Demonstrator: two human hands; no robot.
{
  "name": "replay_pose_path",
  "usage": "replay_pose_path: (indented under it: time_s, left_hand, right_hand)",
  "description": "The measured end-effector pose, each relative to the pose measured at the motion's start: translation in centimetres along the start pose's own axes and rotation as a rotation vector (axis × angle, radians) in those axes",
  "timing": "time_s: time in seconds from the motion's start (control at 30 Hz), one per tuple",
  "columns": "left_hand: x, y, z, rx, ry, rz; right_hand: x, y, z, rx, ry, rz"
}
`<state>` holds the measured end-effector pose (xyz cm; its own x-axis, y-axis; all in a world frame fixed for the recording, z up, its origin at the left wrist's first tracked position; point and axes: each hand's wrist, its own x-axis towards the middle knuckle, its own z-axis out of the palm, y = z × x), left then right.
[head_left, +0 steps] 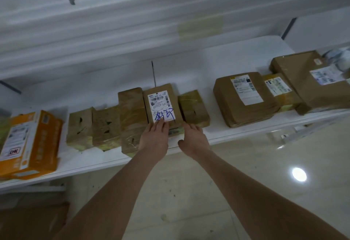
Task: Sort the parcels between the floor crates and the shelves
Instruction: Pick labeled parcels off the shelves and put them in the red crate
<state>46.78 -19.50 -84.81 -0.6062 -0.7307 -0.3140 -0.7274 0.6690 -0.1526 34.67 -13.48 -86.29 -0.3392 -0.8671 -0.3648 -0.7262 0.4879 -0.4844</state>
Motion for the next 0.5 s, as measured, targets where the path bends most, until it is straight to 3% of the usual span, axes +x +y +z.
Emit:
replay_pose_path:
  time_s: [0.17, 0.33, 0.5]
  left_hand:
    - [1.1, 0.6, -0.9, -0.032, 0.032, -0.064]
    - [2.4, 0.4, -0.4, -0.011, 0.242, -0.079]
    - [2.8, 0.7, 0.9, -0.011, 0.295, -0.100]
  right_hand:
    - [2.6, 2.1, -2.0, -0.149, 0.189, 0.034]
    - [6.3, 3.3, -1.1, -0.275, 0.053, 0.050]
    - [6.6, 4.7, -0.1, -0.252, 0.157, 0.096]
